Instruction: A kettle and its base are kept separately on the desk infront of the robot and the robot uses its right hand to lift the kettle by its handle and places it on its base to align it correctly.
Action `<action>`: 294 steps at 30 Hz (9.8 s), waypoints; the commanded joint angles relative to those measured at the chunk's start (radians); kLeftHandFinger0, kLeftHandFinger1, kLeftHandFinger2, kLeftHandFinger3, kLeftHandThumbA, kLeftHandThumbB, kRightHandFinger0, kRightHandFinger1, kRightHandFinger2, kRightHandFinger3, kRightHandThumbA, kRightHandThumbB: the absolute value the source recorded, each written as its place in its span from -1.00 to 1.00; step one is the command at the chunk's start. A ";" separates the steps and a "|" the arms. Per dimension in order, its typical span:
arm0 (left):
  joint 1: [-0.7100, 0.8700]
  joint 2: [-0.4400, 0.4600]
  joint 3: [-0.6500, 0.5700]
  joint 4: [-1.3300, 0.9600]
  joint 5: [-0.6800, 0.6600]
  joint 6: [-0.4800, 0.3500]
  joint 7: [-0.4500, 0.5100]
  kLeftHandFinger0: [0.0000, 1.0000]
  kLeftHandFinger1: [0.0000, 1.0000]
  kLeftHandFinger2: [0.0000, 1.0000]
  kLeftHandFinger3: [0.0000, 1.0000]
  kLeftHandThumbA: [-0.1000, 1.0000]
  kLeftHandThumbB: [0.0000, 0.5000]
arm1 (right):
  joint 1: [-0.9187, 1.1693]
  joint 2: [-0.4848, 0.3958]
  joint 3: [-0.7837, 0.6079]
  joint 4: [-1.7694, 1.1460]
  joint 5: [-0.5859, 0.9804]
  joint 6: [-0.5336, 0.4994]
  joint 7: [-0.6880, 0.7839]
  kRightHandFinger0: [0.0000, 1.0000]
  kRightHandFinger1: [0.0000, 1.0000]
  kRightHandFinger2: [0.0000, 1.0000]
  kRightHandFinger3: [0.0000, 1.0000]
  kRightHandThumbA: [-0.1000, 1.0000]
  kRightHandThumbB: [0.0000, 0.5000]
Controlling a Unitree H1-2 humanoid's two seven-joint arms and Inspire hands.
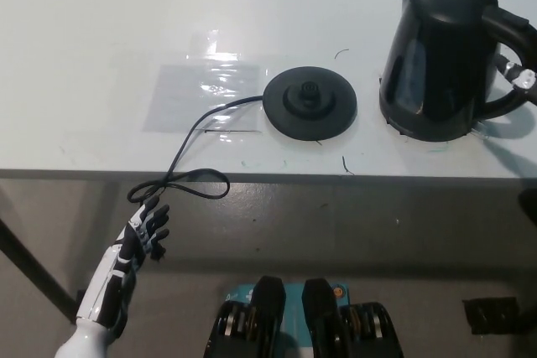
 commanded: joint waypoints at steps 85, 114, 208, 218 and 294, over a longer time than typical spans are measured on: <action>-0.040 0.024 0.016 0.002 -0.029 -0.068 -0.020 1.00 1.00 1.00 1.00 1.00 -0.41 | -0.294 0.084 -0.036 -0.056 0.016 0.072 -0.074 -1.00 -0.41 0.35 0.21 -1.00 -0.59; -0.036 0.025 0.014 0.004 -0.020 -0.068 -0.018 1.00 1.00 1.00 1.00 1.00 -0.41 | -0.424 0.261 0.116 0.170 -0.130 0.056 -0.123 -1.00 -0.68 0.03 0.30 -1.00 -0.52; -0.034 0.018 0.019 0.013 -0.027 -0.090 -0.014 1.00 1.00 1.00 1.00 1.00 -0.52 | -0.307 0.267 0.029 0.263 -0.057 -0.087 -0.112 -0.99 -0.31 0.44 0.42 -1.00 -0.67; -0.032 0.017 0.020 0.014 -0.033 -0.089 -0.015 1.00 1.00 1.00 1.00 1.00 -0.43 | -0.299 0.268 0.024 0.260 -0.057 -0.074 -0.119 -0.94 -0.22 0.47 0.38 -1.00 -0.64; -0.040 0.026 0.022 0.012 -0.035 -0.089 -0.018 1.00 1.00 1.00 1.00 1.00 -0.51 | -0.300 0.197 0.156 0.386 0.081 0.008 0.201 1.00 1.00 1.00 1.00 0.52 1.00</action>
